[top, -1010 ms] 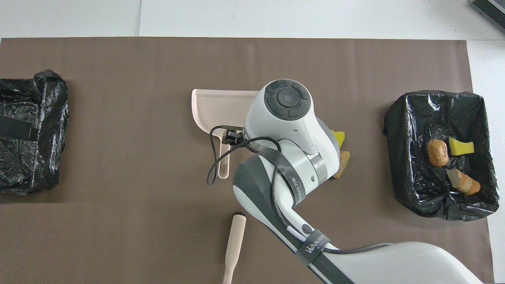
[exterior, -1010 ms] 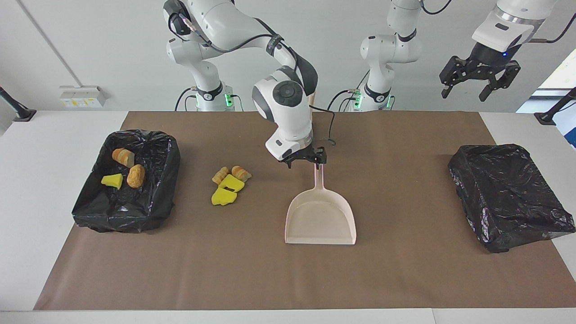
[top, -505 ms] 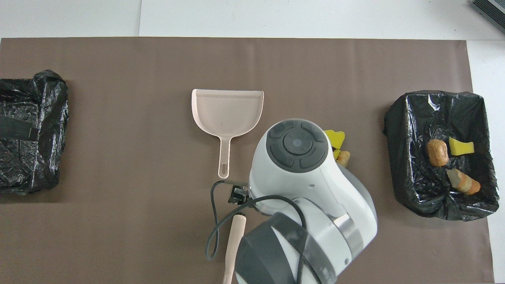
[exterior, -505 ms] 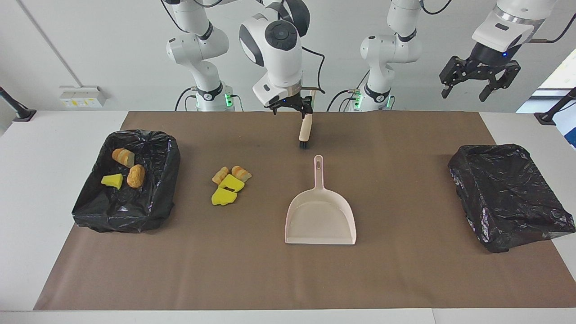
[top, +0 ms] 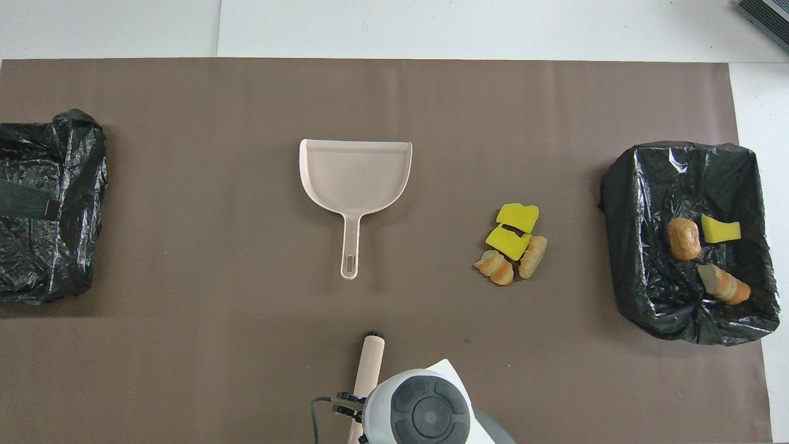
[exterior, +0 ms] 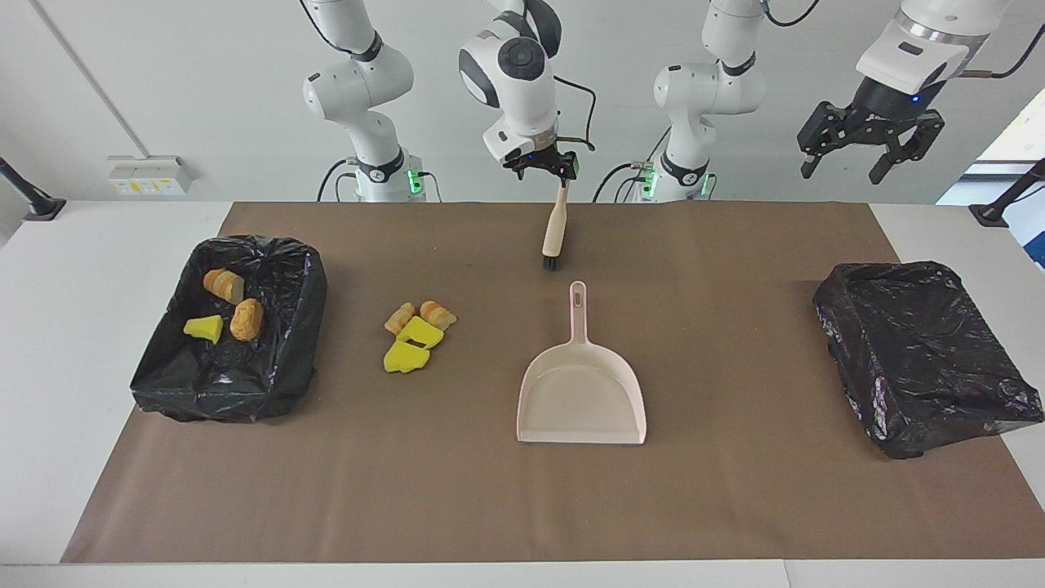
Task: Sweep and dump trash in bin
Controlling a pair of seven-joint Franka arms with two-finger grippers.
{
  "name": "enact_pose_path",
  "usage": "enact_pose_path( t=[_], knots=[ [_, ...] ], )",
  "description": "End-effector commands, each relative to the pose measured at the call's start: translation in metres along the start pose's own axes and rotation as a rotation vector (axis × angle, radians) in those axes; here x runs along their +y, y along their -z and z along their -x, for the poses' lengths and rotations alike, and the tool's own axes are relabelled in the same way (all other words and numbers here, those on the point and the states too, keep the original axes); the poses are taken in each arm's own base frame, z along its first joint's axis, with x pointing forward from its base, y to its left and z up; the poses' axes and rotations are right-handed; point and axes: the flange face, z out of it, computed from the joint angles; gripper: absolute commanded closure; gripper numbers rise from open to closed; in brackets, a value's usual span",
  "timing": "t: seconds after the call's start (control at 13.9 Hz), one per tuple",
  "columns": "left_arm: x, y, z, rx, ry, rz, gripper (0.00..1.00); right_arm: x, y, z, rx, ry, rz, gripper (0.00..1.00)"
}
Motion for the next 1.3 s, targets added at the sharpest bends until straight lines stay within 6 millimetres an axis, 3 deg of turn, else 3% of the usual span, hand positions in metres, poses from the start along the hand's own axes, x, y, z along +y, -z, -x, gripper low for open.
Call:
enact_pose_path(
  t=[0.0,0.14,0.22,0.36,0.58,0.87,0.94,1.08,1.23],
  knots=[
    [0.013,-0.002,0.015,-0.060,-0.005,0.014,0.00,0.003,-0.028,0.007,0.011,-0.034,-0.030,0.00],
    [0.033,0.000,0.022,-0.084,-0.042,0.015,0.00,-0.007,-0.056,0.018,0.025,-0.007,-0.042,0.00],
    [0.033,0.000,0.022,-0.079,-0.037,0.017,0.00,-0.009,-0.072,0.020,0.040,-0.039,-0.059,0.00],
    [0.034,0.000,0.022,-0.083,-0.039,0.018,0.00,-0.011,-0.081,0.031,0.042,-0.046,-0.058,0.00],
    [0.068,-0.003,0.018,-0.031,-0.077,0.018,0.00,-0.012,-0.095,0.050,0.047,-0.036,-0.054,0.00],
    [0.137,-0.053,-0.002,0.036,-0.138,0.023,0.00,-0.005,-0.106,0.069,0.052,-0.050,-0.044,0.00],
    [0.160,-0.073,-0.010,0.029,-0.115,0.025,0.00,-0.005,-0.105,0.069,0.052,-0.047,-0.045,0.11],
    [0.192,-0.113,-0.021,0.047,-0.098,0.033,0.00,-0.006,-0.105,0.069,0.052,-0.051,-0.046,0.52],
    [0.215,-0.153,-0.029,0.061,-0.102,0.032,0.00,-0.009,-0.104,0.069,0.052,-0.049,-0.052,0.86]
  ],
)
